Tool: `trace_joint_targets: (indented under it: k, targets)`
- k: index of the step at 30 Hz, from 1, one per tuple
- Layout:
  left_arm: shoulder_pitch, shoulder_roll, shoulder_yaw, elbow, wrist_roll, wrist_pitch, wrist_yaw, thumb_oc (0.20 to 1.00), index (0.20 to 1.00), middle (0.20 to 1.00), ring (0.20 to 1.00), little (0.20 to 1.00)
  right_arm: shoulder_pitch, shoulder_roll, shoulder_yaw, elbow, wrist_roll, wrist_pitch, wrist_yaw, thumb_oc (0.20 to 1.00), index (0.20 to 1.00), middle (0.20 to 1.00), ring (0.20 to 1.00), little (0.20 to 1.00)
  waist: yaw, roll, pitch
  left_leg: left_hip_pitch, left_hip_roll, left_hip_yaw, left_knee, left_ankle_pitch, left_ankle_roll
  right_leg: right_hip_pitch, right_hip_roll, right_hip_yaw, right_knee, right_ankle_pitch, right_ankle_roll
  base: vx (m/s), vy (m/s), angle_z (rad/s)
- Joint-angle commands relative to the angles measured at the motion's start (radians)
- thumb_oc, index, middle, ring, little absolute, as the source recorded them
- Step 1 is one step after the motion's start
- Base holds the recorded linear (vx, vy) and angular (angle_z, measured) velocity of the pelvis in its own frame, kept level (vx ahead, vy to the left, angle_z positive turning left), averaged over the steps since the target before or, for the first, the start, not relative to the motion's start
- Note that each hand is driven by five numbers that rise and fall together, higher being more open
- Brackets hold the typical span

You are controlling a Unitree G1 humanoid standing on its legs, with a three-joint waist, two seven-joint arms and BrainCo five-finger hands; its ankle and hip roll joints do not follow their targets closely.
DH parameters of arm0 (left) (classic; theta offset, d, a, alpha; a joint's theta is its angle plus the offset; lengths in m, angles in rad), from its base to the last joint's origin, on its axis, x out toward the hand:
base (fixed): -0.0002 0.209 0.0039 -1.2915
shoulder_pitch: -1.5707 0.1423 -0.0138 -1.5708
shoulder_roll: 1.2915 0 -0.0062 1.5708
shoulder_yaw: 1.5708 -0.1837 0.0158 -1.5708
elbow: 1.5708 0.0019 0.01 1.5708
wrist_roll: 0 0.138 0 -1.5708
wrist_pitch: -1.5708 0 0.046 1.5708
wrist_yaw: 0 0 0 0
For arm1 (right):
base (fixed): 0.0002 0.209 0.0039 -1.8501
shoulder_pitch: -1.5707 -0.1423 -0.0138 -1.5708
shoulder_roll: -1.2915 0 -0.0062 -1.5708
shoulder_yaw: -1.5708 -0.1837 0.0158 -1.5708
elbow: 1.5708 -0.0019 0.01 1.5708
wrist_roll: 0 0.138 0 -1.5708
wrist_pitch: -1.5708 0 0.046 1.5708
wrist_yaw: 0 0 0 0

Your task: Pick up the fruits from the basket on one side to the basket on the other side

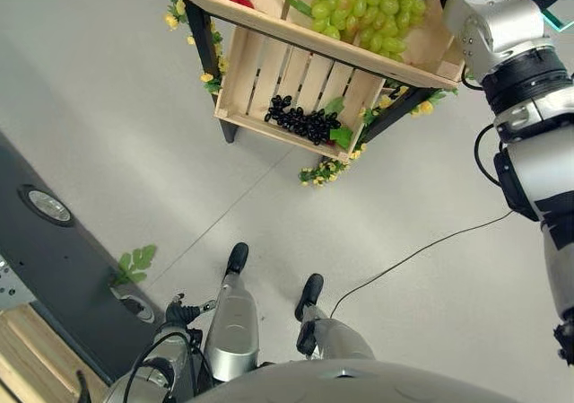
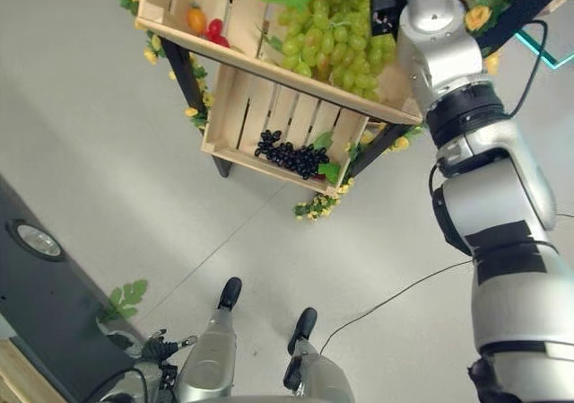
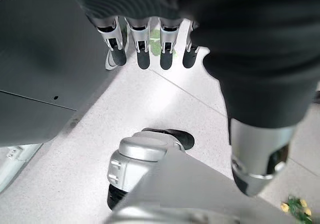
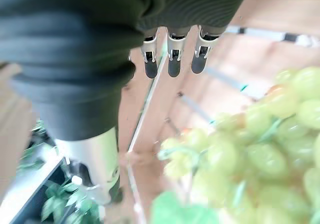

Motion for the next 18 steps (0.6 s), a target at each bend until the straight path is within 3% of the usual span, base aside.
trace_joint_targets:
  k: [1,10,18]
  targets:
    - [-0.009,-0.013,0.035,0.047,-0.013,0.011,0.001,1.000,1.000,1.000,1.000,1.000,0.078,-0.041,-0.040,-0.135,0.023,-0.079,-0.008,1.000,1.000,1.000,1.000,1.000,-0.011,0.003,-0.015,0.021,-0.046,-0.009,-0.058,-0.012,0.029,0.013,-0.041,0.019,0.004,0.002,0.083,-0.01,0.013,-0.06]
    - [-0.004,-0.029,0.065,0.038,0.019,0.024,0.002,1.000,1.000,1.000,1.000,1.000,0.286,-0.082,-0.109,-0.378,0.003,-0.089,0.020,1.000,1.000,1.000,1.000,1.000,-0.024,0.008,-0.027,0.035,-0.049,0.000,-0.057,-0.019,0.032,0.024,-0.043,0.019,0.004,-0.003,0.081,0.00,0.002,-0.05]
    - [0.008,-0.043,0.085,0.032,0.049,0.034,0.006,1.000,1.000,1.000,1.000,1.000,0.487,-0.060,-0.185,-0.535,-0.030,-0.084,0.042,1.000,1.000,1.000,1.000,1.000,-0.030,0.014,-0.045,0.054,-0.052,0.002,-0.055,-0.028,0.037,0.045,-0.048,0.019,0.004,-0.011,0.081,0.01,-0.002,-0.05]
